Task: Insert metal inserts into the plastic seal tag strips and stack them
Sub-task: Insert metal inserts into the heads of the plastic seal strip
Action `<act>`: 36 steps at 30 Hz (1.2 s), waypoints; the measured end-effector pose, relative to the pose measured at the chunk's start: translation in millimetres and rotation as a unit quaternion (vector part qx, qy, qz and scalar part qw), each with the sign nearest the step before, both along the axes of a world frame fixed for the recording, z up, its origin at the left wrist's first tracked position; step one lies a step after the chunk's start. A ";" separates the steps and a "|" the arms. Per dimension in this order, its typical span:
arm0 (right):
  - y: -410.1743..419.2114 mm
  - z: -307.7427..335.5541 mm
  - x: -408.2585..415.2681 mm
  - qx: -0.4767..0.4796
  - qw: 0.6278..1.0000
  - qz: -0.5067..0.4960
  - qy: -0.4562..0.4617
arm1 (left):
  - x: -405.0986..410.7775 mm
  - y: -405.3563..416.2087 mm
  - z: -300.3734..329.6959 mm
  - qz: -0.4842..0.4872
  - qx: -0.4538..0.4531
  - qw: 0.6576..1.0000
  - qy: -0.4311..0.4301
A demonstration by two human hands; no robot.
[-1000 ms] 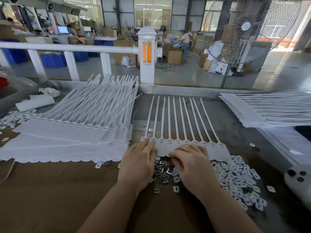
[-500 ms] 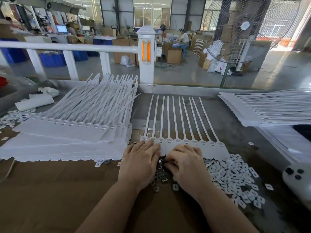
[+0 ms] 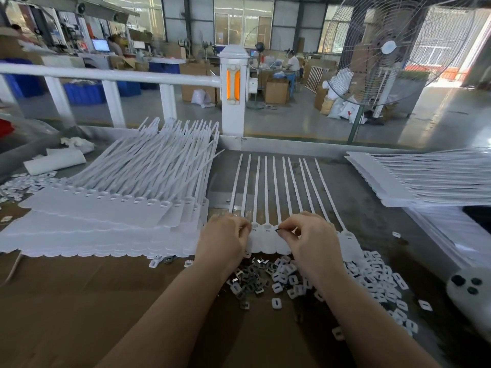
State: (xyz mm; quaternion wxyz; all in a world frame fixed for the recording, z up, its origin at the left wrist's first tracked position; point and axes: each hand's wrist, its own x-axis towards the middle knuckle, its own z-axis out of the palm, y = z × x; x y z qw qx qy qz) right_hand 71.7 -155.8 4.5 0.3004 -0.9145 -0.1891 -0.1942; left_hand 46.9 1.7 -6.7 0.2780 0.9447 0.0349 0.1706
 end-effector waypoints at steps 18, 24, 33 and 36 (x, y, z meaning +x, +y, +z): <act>22.6 -14.8 13.8 -0.005 0.999 0.049 -0.019 | 8.0 -3.0 -14.3 -0.020 -0.112 0.992 -0.062; 22.4 -15.6 12.3 0.008 0.998 0.052 -0.025 | 9.3 -3.8 -15.3 -0.011 -0.128 0.989 -0.075; 22.8 -13.3 8.7 0.077 0.992 0.097 0.023 | 6.5 -4.9 -14.5 -0.006 -0.098 0.990 -0.100; 22.0 -11.7 7.7 0.082 0.992 0.094 0.020 | 7.1 -4.9 -14.8 -0.009 -0.101 0.990 -0.099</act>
